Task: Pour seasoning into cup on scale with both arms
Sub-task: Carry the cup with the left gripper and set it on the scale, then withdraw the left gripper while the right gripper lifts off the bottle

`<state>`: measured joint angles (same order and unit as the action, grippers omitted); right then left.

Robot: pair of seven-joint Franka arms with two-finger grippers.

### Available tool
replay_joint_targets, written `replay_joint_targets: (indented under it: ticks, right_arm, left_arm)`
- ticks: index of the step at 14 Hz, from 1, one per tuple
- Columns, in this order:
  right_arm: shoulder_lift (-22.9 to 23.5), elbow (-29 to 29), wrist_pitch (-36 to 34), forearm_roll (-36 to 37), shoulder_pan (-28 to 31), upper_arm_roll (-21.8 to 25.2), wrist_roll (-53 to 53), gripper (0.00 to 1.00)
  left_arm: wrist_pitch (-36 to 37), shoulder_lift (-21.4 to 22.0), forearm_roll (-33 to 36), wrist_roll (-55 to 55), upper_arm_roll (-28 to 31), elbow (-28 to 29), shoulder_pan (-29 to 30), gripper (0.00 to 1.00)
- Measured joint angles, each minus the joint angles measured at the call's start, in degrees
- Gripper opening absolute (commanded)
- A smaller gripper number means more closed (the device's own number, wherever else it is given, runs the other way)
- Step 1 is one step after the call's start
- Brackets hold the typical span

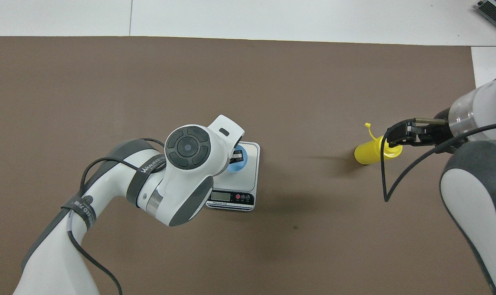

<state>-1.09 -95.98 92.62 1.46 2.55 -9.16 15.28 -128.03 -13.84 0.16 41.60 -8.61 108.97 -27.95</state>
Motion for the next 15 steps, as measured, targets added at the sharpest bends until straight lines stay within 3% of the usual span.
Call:
replay_joint_targets:
  ticks: [4, 7, 11, 15]
  right_arm:
    - [0.0, 0.0, 0.0, 0.0, 0.0, 0.0, 0.0, 1.0]
    - [0.0, 0.0, 0.0, 0.0, 0.0, 0.0, 0.0, 1.0]
    - [0.0, 0.0, -0.01, 0.0, 0.2, 0.03, 0.0, 1.0]
    - [0.0, -0.01, 1.11, 0.0, 1.03, 0.07, 0.0, 1.0]
  left_arm:
    - [-0.11, 0.1, 0.21, 0.0, 0.34, -0.26, 0.03, 1.0]
    - [4.55, 1.87, 2.67, -1.77, 1.19, -3.81, 3.01, 1.0]
    - [15.71, 5.93, 2.93, -15.3, 1.35, -9.54, 11.18, 1.0]
    - [22.64, 10.07, 0.46, -31.11, 1.53, -10.95, 19.61, 1.0]
